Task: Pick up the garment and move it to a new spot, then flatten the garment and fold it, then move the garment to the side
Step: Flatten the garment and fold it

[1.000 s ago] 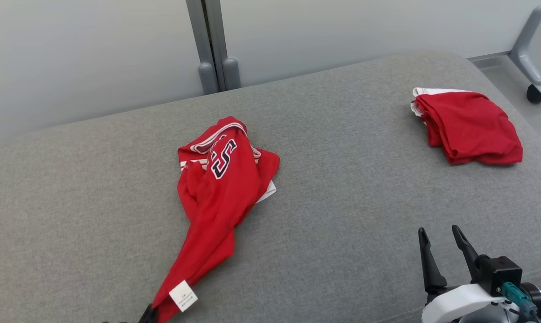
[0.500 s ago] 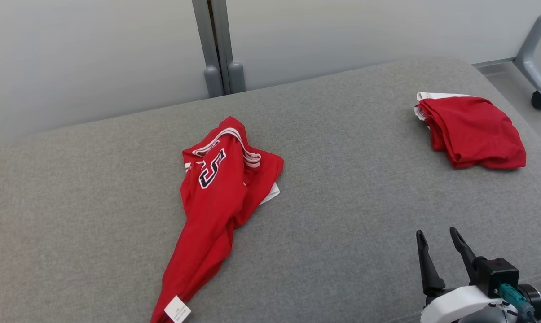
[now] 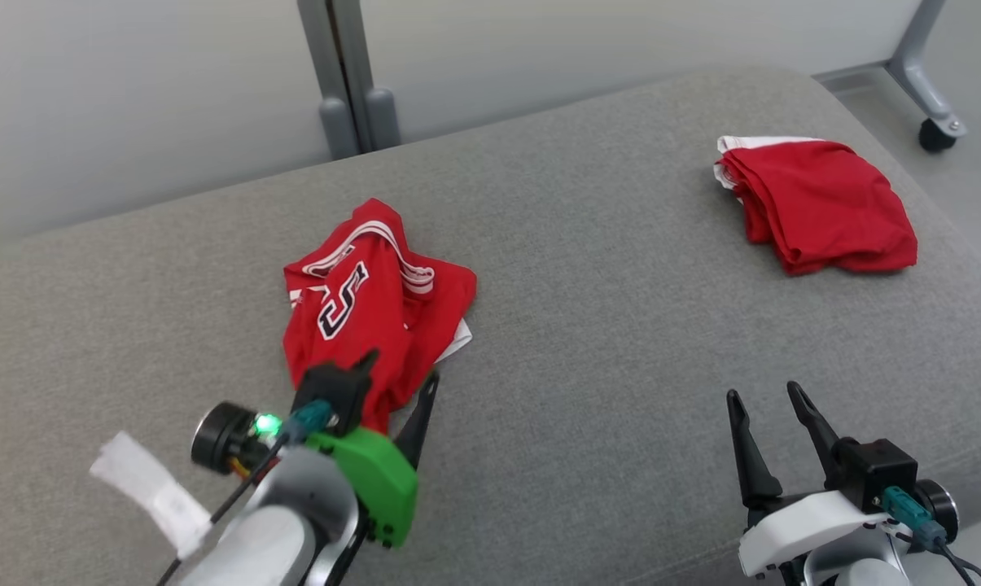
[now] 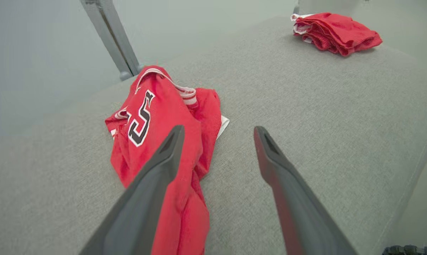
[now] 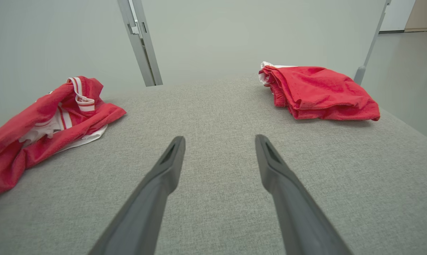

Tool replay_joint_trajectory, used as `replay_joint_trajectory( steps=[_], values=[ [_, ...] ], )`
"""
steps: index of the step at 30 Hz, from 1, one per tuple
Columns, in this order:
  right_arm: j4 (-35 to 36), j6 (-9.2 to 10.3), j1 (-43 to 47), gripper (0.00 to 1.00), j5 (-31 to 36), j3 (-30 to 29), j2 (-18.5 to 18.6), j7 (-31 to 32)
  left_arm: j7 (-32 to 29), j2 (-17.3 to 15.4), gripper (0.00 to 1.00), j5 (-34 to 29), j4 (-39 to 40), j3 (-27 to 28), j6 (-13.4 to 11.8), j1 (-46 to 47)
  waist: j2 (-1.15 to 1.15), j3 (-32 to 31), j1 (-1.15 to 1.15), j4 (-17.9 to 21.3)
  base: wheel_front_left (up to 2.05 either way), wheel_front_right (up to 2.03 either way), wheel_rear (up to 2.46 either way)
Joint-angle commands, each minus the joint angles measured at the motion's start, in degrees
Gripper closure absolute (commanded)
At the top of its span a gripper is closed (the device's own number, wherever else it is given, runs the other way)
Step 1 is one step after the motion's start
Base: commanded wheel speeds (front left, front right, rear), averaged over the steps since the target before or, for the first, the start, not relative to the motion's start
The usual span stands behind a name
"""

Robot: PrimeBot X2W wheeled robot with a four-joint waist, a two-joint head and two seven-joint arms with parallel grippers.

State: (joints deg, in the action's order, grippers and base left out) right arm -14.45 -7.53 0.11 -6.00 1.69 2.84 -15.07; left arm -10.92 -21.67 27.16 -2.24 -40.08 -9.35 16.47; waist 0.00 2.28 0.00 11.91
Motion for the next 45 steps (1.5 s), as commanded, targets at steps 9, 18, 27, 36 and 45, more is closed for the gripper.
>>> replay_joint_trajectory(
  steps=[9,18,27,36,45],
  values=[
    [0.5,0.09,-3.9,0.0,-2.9,1.3,0.1,-0.1,-0.3,6.8,0.0,-3.0,-14.8,-1.7,4.4,17.5,0.0,9.9,0.0,9.3,0.0,0.0,0.0],
    [0.8,0.09,-3.4,0.0,-3.9,0.6,0.1,-0.1,-0.5,6.0,0.0,-3.5,-31.7,-0.2,3.6,23.4,0.0,12.1,0.0,10.8,0.0,0.0,0.0],
    [0.7,0.09,-4.5,0.0,-4.7,1.2,0.1,-0.1,0.2,5.3,0.0,-1.9,-40.8,1.6,2.9,26.0,0.0,12.5,0.0,10.4,0.0,0.0,0.0],
    [0.3,0.09,-3.7,0.0,-4.3,1.0,0.1,-0.1,1.4,6.5,1.0,0.1,-44.6,1.8,5.7,26.7,0.0,11.7,0.0,10.0,0.0,0.0,0.0],
    [-0.2,0.09,-1.5,0.0,-2.8,-0.3,0.1,-0.1,4.6,11.6,1.0,6.3,-38.0,4.6,9.1,26.0,0.0,8.5,0.0,8.1,0.0,0.0,0.0]
  ],
)
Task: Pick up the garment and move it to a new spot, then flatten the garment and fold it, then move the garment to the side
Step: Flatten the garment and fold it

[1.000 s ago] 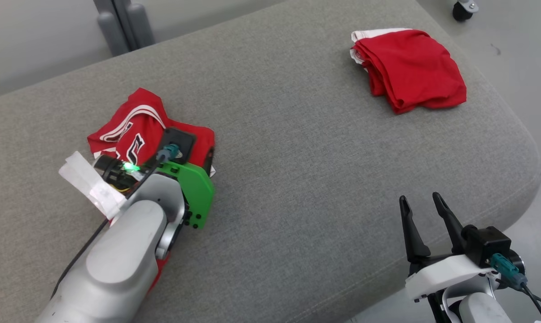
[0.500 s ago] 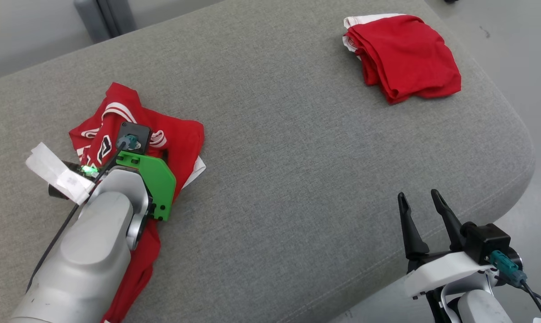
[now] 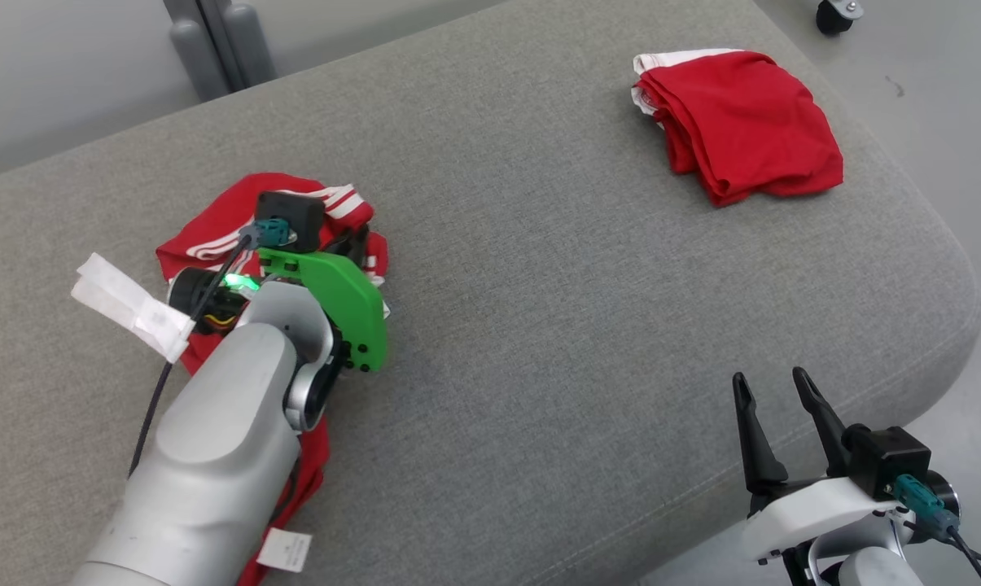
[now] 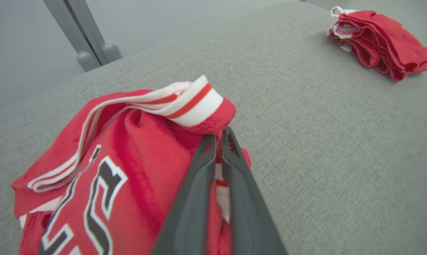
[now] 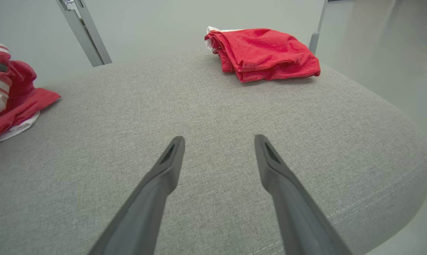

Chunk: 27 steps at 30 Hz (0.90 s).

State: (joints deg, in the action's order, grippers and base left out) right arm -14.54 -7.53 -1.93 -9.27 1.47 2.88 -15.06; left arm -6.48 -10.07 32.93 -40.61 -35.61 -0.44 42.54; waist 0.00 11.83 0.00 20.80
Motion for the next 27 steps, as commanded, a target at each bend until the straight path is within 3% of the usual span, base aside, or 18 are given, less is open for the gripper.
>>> replay_joint_trajectory(
  steps=[1,11,12,13,14,20,23,27],
  values=[
    [-0.1,0.09,0.7,0.0,0.6,-0.1,0.0,-0.1,-0.2,0.7,1.0,1.3,1.5,0.2,0.7,-0.5,0.0,-1.4,0.0,-1.0,0.0,0.0,0.0],
    [0.0,0.09,1.1,0.0,1.5,0.7,0.0,-0.1,-5.1,5.4,1.0,9.9,16.6,-2.0,4.6,-8.3,0.0,-2.9,0.0,-0.8,0.0,0.0,0.0],
    [0.0,0.09,1.1,0.0,1.5,0.8,0.0,-0.1,-4.7,5.8,0.66,10.6,17.2,-2.2,4.5,-9.0,0.0,-2.7,0.0,-0.6,0.0,0.0,0.0],
    [0.0,0.09,1.0,0.0,1.4,0.8,0.0,-0.1,-4.0,6.3,0.22,11.6,17.7,-2.6,4.7,-9.9,0.0,-2.5,0.0,-0.5,0.0,0.0,0.0],
    [0.0,0.09,1.0,0.0,1.3,0.8,0.0,-0.1,-3.4,6.6,0.0,12.3,18.0,-2.7,4.8,-10.4,0.0,-2.4,0.0,-0.3,0.0,0.0,0.0],
    [-0.1,0.09,1.3,0.0,1.1,0.5,0.0,-0.1,0.5,7.0,0.0,16.3,19.8,-3.7,4.6,-12.4,0.0,-2.2,0.0,0.2,0.0,0.0,0.0],
    [-0.3,0.09,1.8,0.0,1.4,0.0,0.0,-0.1,2.7,6.8,0.0,15.6,20.1,-3.4,2.6,-12.9,0.0,-2.7,0.0,-0.1,0.0,0.0,0.0],
    [-0.3,0.09,2.1,0.0,1.4,-0.2,0.0,-0.1,4.4,2.7,0.0,11.2,17.7,-3.3,-1.5,-13.9,0.0,-3.5,0.0,-1.2,0.0,0.0,0.0]
  ],
)
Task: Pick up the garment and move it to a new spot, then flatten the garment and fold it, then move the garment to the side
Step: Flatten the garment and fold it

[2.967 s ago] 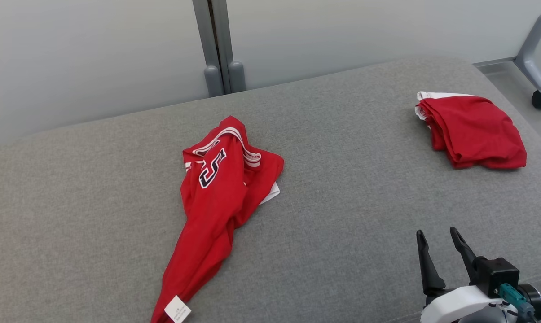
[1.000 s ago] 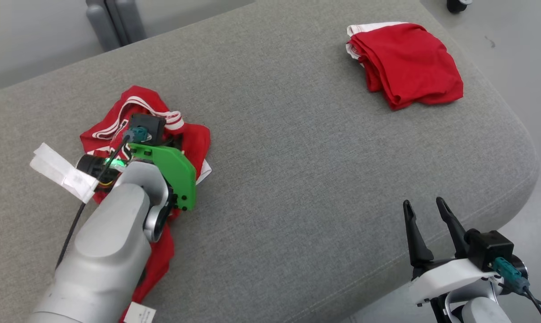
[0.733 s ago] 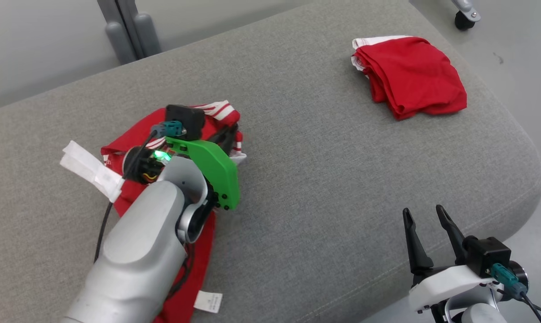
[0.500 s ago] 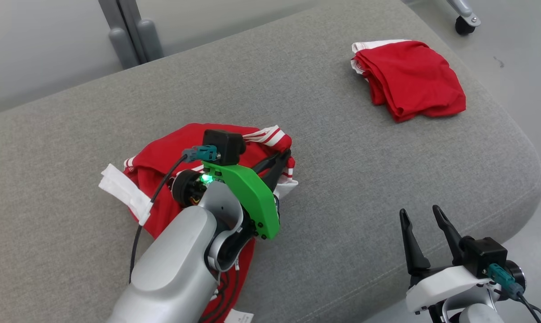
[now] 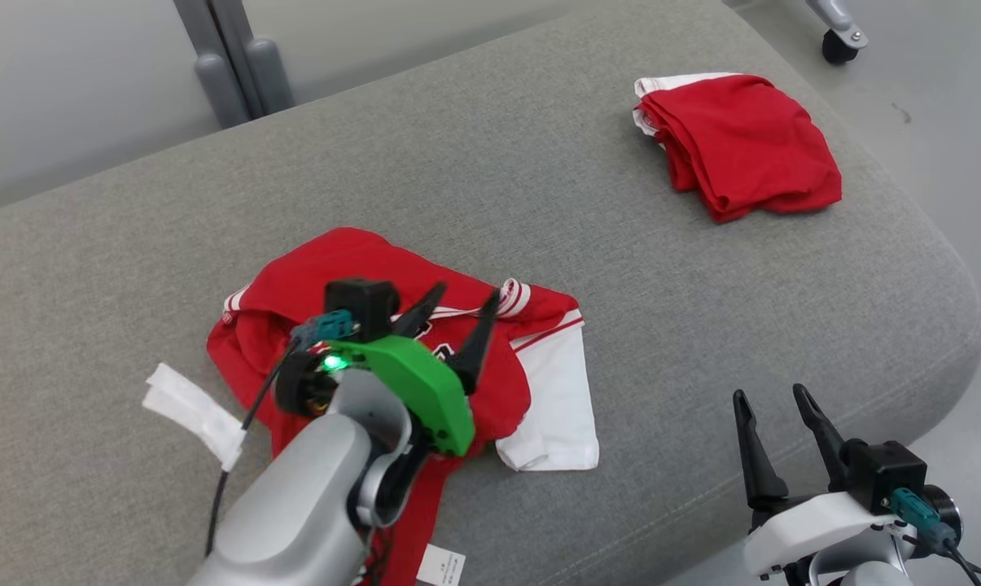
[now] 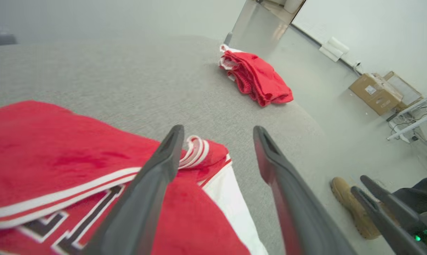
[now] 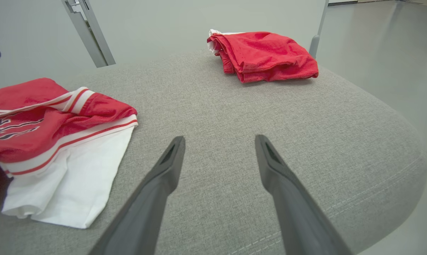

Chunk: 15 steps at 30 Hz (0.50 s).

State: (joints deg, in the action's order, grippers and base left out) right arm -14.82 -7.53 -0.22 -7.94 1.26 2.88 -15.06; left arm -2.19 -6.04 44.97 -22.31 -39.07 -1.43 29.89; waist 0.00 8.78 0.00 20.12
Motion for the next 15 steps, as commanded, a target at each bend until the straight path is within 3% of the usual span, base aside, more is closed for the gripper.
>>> replay_joint_trajectory(
  steps=[1,6,15],
  values=[
    [-0.1,0.09,0.5,0.0,0.0,0.1,0.0,-0.1,-0.2,-2.3,0.0,-1.7,-1.4,-0.1,-1.4,-1.5,0.0,-0.5,0.0,-0.7,0.0,0.0,0.0],
    [0.0,0.09,0.4,0.0,0.2,0.2,0.0,-0.1,-2.2,-7.6,0.0,-4.7,-6.0,-0.9,-5.2,-3.3,0.0,-0.7,0.0,-1.7,0.0,0.0,0.0],
    [0.3,0.09,0.4,0.0,1.0,-0.3,0.0,-0.1,-0.2,-11.4,0.0,-3.5,-8.6,2.9,-9.4,-5.1,0.0,-0.2,0.0,-3.1,0.0,0.0,0.0]
  ],
)
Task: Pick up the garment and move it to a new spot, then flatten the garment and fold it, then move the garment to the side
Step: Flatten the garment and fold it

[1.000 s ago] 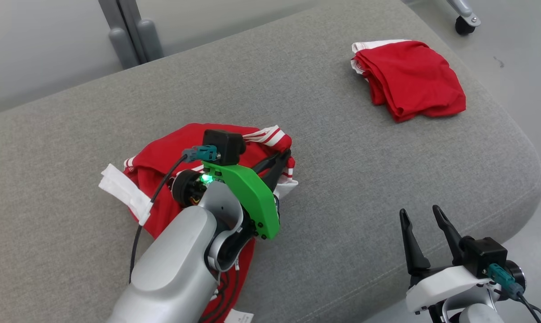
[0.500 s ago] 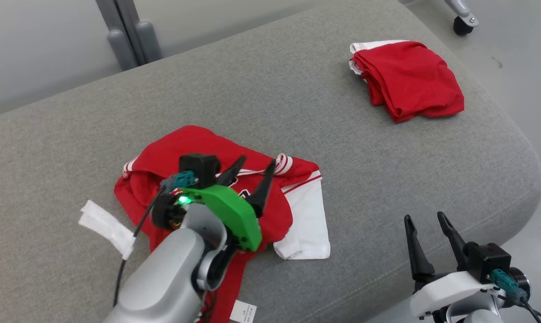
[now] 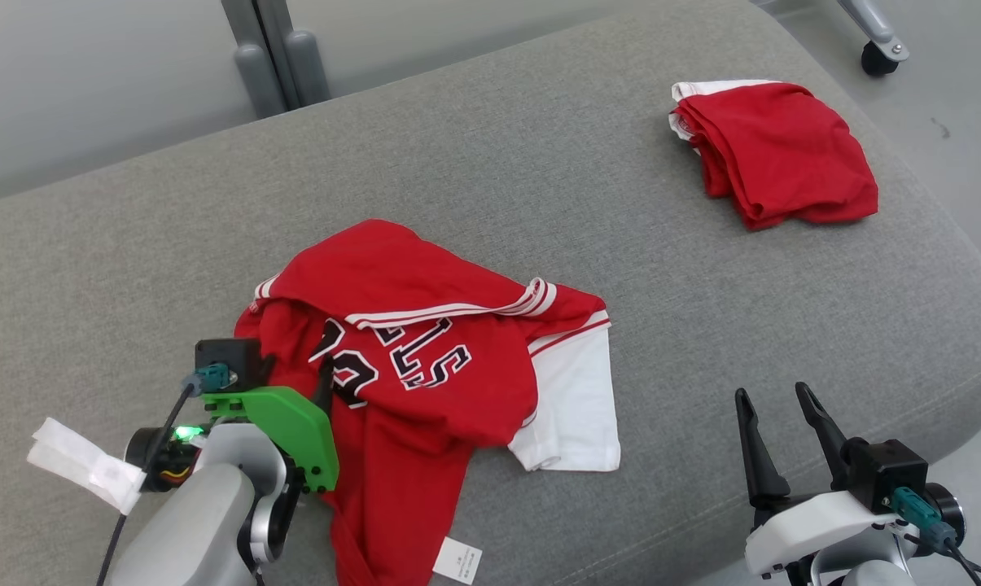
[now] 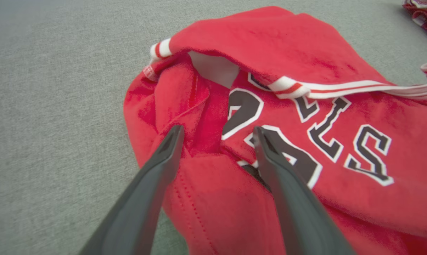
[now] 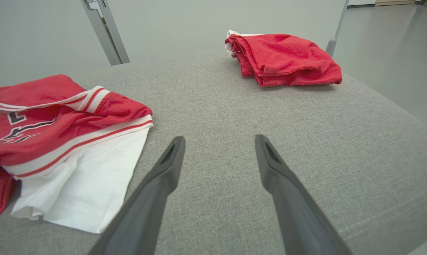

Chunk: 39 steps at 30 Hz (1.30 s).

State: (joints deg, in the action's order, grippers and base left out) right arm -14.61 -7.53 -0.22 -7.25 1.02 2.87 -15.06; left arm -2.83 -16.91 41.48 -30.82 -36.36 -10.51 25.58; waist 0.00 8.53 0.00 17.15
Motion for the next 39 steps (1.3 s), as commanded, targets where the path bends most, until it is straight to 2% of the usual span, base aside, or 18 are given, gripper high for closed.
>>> replay_joint_trajectory(
  steps=[1,8,13,14,15,17,25,31,32,33,34,39],
  values=[
    [0.1,0.09,0.4,0.0,0.4,-0.1,0.0,-0.1,0.5,-0.9,0.0,-0.3,0.0,0.4,-0.7,-0.7,0.0,0.1,0.0,-0.2,0.0,0.0,0.0],
    [0.2,0.09,0.3,0.0,0.4,0.1,0.0,-0.1,0.6,-3.0,0.0,-0.1,1.4,1.8,-2.9,-0.5,0.0,0.5,0.0,-0.6,0.0,0.0,0.0],
    [0.3,0.09,-0.7,0.0,-0.1,0.7,0.0,-0.1,-3.3,-1.4,0.0,2.5,-0.2,1.0,-0.4,-0.2,0.0,1.4,0.0,-0.6,0.0,0.0,0.0],
    [0.2,0.09,-1.0,0.0,-0.2,0.9,0.0,-0.1,-4.2,-1.3,0.47,2.6,-1.0,0.5,0.4,0.3,0.0,1.6,0.0,-0.5,0.0,0.0,0.0],
    [0.2,0.09,-1.2,0.0,-0.2,1.1,0.0,-0.1,-4.5,-1.1,1.0,2.8,-1.4,0.4,1.0,1.0,0.0,1.8,0.0,-0.4,0.0,0.0,0.0],
    [0.1,0.09,-1.4,0.0,-0.4,1.2,0.0,-0.1,-4.0,-1.0,1.0,2.4,-2.3,0.2,1.9,2.4,0.0,2.2,0.0,-0.1,0.0,0.0,0.0],
    [0.0,0.09,-1.7,0.0,-0.5,1.3,0.0,-0.1,4.2,-3.6,1.0,-1.6,-8.6,2.5,0.0,10.7,0.0,2.7,0.0,0.4,0.0,0.0,0.0],
    [-0.6,0.09,-1.4,0.0,0.2,1.2,0.0,-0.1,8.4,-4.3,0.99,-2.9,-15.9,2.8,0.9,15.0,0.0,1.8,0.0,0.2,0.0,0.0,0.0],
    [-0.7,0.09,-1.4,0.0,0.3,1.2,0.0,-0.1,9.1,-4.4,0.65,-3.2,-17.0,2.7,1.1,15.1,0.0,1.5,0.0,0.1,0.0,0.0,0.0],
    [-0.7,0.09,-1.4,0.0,0.5,1.1,0.0,-0.1,10.1,-4.3,0.06,-3.2,-18.0,2.7,1.4,15.0,0.0,1.1,0.0,0.1,0.0,0.0,0.0],
    [-0.7,0.09,-1.3,0.0,0.7,0.9,0.1,-0.1,11.3,-4.1,0.0,-2.8,-18.6,3.1,1.6,14.8,0.0,0.7,0.0,-0.1,0.0,0.0,0.0],
    [1.4,0.09,-0.2,0.0,1.9,-2.0,0.1,-0.1,17.4,-2.5,0.0,-2.5,-17.0,5.0,2.3,10.9,0.0,-2.0,0.0,-2.3,0.0,0.0,0.0]
  ],
)
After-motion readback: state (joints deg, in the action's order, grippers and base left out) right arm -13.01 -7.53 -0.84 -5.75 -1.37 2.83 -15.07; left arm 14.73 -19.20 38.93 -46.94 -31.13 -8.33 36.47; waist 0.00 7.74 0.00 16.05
